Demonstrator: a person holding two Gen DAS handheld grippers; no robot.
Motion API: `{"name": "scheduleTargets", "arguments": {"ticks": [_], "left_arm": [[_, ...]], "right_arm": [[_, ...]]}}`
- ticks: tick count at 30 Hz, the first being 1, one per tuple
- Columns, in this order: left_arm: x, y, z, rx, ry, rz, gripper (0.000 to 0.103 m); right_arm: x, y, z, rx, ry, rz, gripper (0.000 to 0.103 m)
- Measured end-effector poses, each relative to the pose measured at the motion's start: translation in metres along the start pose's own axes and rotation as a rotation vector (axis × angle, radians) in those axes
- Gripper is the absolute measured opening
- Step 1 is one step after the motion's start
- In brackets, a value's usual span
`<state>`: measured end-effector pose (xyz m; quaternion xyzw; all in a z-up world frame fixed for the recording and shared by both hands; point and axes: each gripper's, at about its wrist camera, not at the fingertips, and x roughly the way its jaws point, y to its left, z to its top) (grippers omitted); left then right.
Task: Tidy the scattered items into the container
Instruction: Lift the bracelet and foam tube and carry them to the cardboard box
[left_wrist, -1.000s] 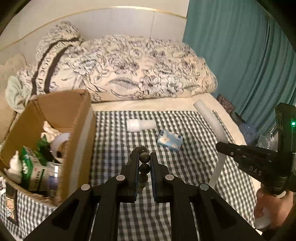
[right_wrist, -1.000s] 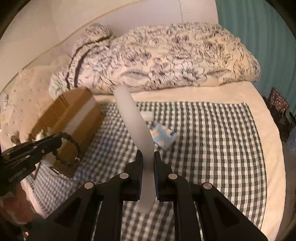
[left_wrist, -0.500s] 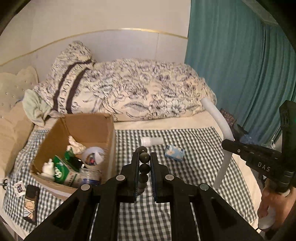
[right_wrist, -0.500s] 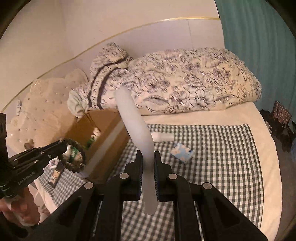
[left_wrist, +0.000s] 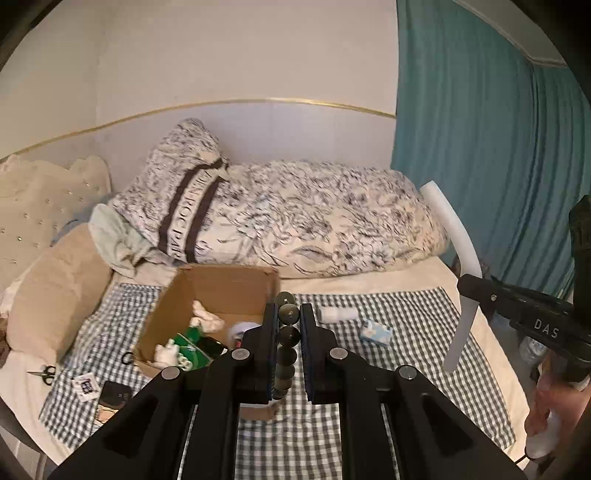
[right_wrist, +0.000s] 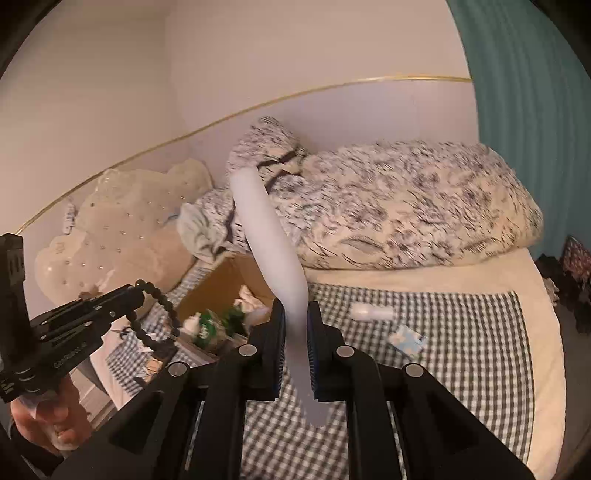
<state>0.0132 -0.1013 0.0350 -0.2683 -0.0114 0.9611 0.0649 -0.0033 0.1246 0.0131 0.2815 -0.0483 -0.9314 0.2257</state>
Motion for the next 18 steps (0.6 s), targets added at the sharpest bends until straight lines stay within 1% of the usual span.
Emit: {"name": "scheduleTargets", "arguments": {"ticks": [10,18], "left_arm": [[-0.021,0.035,0.015,-0.013,-0.034,0.049,0.011],[-0.010,0.059,0.026,-0.039,-0.031,0.066,0.011]], "right_arm": [[0.003,0.046,0.024,-0.048,-0.033,0.080,0.010],[0.031,0.075,0.034,-0.082,-0.003,0.136,0.010]]}}
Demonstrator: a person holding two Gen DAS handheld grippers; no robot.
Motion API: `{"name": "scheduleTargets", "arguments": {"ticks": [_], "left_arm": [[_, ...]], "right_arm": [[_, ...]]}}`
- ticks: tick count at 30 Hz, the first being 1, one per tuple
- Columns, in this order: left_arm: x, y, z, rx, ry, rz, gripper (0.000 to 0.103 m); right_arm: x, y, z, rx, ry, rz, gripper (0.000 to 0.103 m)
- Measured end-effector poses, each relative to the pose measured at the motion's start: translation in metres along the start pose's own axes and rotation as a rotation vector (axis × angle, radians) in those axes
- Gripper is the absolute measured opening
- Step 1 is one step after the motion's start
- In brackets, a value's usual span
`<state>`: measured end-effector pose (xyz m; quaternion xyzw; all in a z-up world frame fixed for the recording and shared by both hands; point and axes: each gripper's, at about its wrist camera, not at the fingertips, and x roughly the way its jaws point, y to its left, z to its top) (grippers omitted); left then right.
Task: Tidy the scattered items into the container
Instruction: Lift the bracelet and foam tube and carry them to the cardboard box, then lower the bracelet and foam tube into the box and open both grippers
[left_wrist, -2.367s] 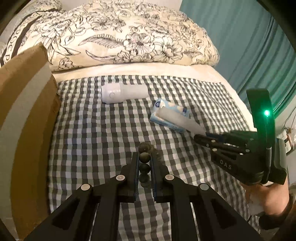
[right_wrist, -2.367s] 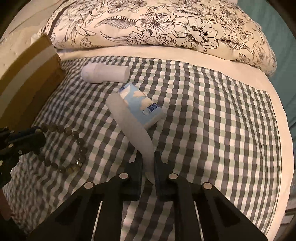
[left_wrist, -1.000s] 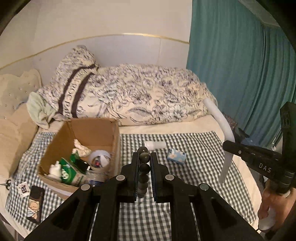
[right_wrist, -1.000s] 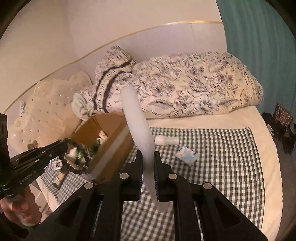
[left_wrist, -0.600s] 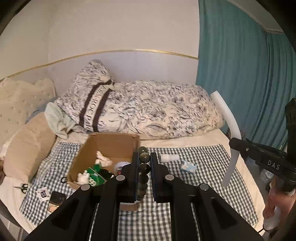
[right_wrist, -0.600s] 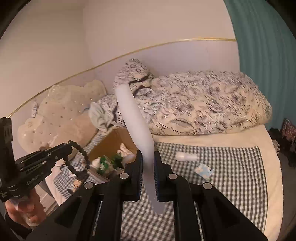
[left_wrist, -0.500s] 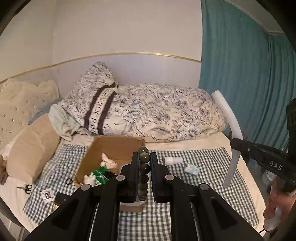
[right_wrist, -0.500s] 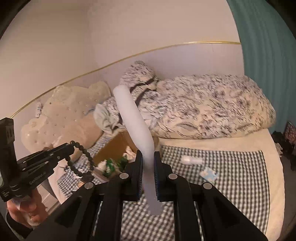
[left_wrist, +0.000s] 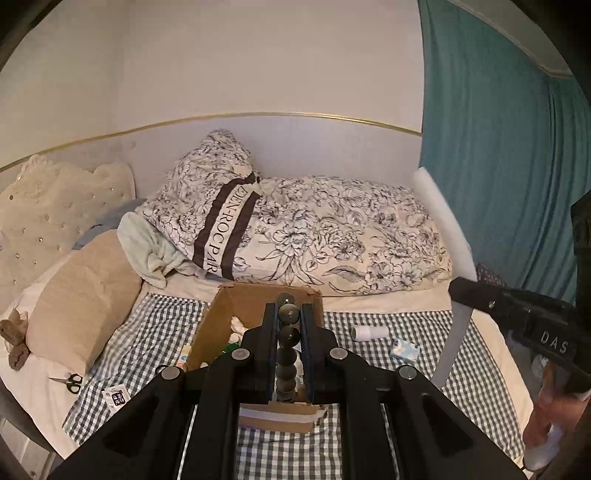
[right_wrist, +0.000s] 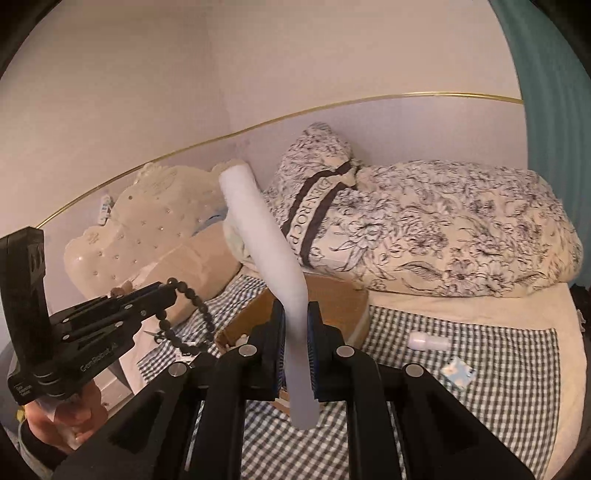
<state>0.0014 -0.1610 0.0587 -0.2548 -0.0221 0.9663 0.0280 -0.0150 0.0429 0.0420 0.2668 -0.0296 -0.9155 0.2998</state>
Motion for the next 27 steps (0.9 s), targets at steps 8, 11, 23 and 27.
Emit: {"name": "scheduleTargets", "arguments": {"ticks": [8,11,23,27], "left_arm": [[0.037,0.023,-0.005,-0.018,0.048,0.009,0.011],[0.054,0.031,-0.006,-0.026,0.062,0.010,0.011],[0.129,0.047,-0.017,-0.043,0.135,-0.002,0.011],[0.160,0.053,-0.021,-0.048,0.163,-0.003,0.011]], "right_arm": [[0.050,0.007,0.001,0.000,0.047,0.031,0.010],[0.071,0.006,0.003,0.004,0.064,0.039,0.010],[0.156,-0.011,-0.002,0.058,0.142,0.068,0.010],[0.183,-0.016,-0.004,0.073,0.167,0.071,0.010]]}}
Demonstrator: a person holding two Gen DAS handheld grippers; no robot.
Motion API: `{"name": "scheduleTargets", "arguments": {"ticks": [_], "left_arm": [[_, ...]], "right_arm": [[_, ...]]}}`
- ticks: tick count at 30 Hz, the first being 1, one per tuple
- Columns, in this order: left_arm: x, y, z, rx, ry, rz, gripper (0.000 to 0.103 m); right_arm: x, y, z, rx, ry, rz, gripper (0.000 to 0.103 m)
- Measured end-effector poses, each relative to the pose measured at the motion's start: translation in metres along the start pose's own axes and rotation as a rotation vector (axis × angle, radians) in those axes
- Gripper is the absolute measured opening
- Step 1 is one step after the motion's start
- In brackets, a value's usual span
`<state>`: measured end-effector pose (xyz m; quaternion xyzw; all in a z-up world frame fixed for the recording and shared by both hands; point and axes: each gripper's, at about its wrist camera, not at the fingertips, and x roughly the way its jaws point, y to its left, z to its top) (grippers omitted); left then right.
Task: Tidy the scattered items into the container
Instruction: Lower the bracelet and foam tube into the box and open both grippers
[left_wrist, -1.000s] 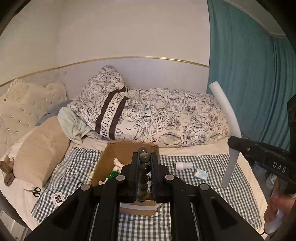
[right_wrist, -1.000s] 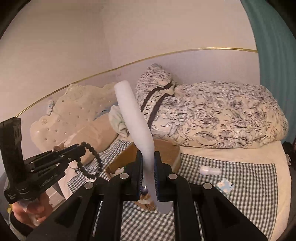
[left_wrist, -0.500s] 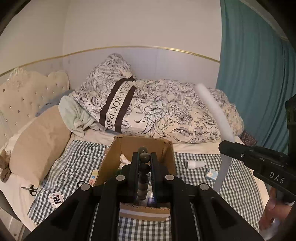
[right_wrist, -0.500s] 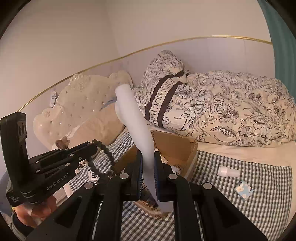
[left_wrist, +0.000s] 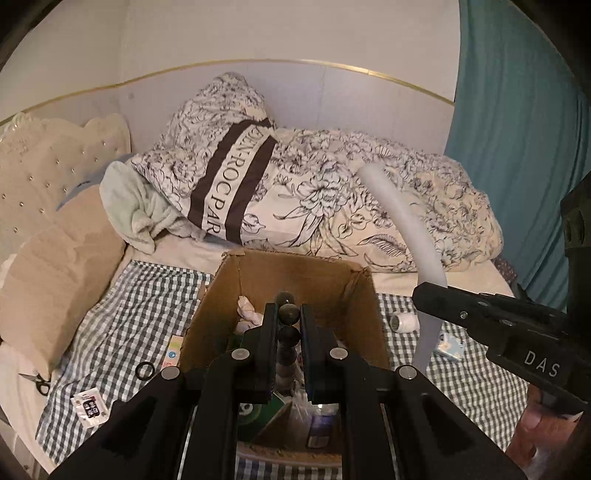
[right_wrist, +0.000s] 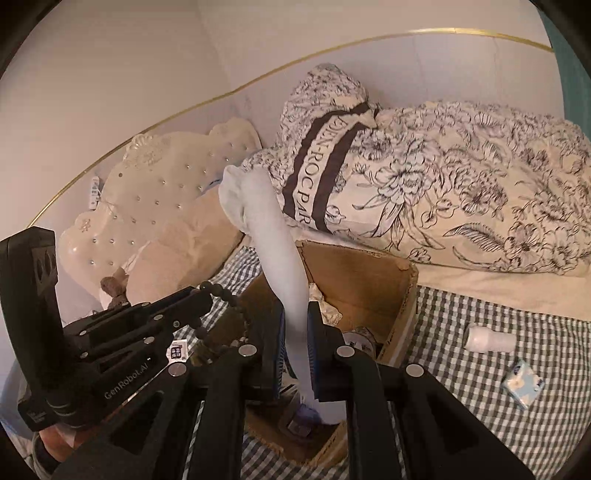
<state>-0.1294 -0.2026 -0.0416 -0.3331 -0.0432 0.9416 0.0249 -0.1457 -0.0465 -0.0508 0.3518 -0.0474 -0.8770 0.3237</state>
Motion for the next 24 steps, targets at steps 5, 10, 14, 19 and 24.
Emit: {"name": "scheduleTargets", "arguments": {"ticks": [5,10,14,19,24], "left_arm": [[0.035,0.008,-0.001,-0.007,0.033,-0.001,0.011],[0.063,0.014,-0.006,-0.019,0.060,-0.003,0.011],[0.083,0.018,-0.009,-0.013,0.088,-0.003,0.011],[0.096,0.023,-0.011,-0.028,0.099,0.001,0.013],[0.092,0.026,-0.009,-0.059,0.086,0.011,0.054]], "right_arm": [[0.034,-0.012,0.001,0.022,0.031,0.011,0.010],[0.067,-0.021,-0.006,0.022,0.080,-0.013,0.013],[0.091,-0.030,-0.014,0.016,0.126,-0.033,0.017],[0.107,-0.039,-0.023,0.016,0.158,-0.072,0.024],[0.101,-0.049,-0.026,0.036,0.141,-0.130,0.069]]}}
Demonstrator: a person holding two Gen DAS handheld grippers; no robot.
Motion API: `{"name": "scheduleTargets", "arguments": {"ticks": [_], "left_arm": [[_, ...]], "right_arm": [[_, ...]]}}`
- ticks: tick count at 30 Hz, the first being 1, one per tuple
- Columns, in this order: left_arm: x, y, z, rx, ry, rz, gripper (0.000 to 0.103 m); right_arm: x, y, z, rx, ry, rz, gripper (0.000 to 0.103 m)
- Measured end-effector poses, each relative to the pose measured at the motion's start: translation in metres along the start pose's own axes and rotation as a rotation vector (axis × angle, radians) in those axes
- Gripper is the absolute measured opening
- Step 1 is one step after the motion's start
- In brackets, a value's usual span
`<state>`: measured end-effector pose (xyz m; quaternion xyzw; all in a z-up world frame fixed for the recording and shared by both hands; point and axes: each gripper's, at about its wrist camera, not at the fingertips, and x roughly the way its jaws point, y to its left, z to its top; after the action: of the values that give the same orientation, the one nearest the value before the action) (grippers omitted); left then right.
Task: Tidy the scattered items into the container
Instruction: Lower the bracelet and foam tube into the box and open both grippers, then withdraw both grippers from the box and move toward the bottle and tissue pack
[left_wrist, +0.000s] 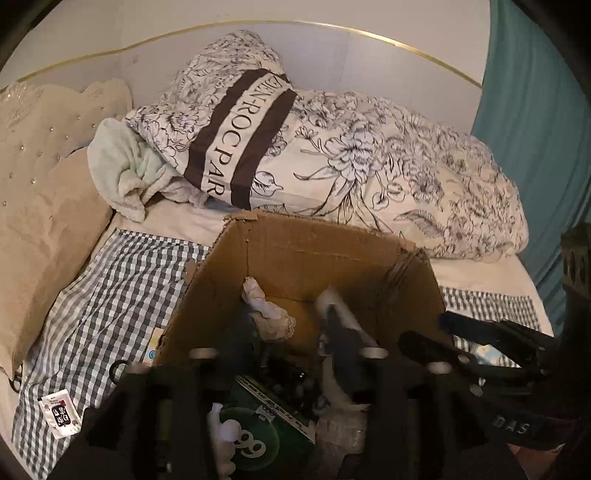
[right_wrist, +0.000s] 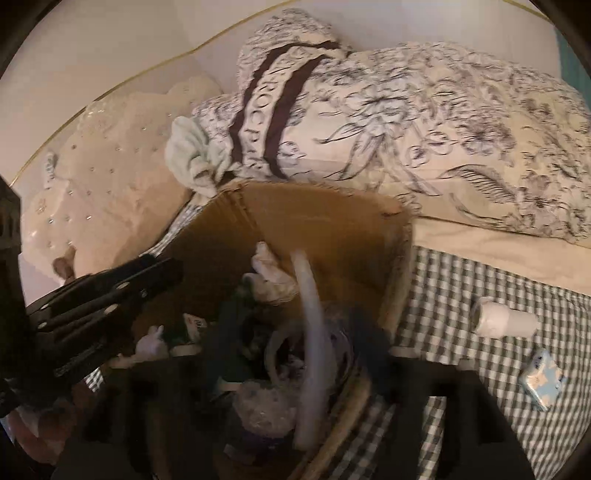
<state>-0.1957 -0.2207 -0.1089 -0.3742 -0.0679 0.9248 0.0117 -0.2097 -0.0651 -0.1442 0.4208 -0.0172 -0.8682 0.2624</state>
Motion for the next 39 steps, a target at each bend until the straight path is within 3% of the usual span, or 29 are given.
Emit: {"name": "scheduleTargets", "arguments": {"ticks": [8,14,26,39], "left_arm": [[-0.043,-0.010,0.011,-0.015,-0.060,0.007,0.078],[-0.086,-0.033,0.020,0.013,-0.117,0.003,0.103],[-0.145,-0.087,0.020,0.075,-0.180,0.032,0.103],[-0.210,-0.135,-0.001,0.108,-0.248,0.034,0.103]], "right_arm": [[-0.050,-0.004,0.004,0.019,-0.070,-0.032,0.070],[-0.104,-0.010,0.002,0.022,-0.145,-0.082,0.083],[-0.194,-0.043,-0.019,0.062,-0.208,-0.166,0.102],[-0.275,-0.050,-0.044,0.024,-0.272,-0.222,0.103]]}}
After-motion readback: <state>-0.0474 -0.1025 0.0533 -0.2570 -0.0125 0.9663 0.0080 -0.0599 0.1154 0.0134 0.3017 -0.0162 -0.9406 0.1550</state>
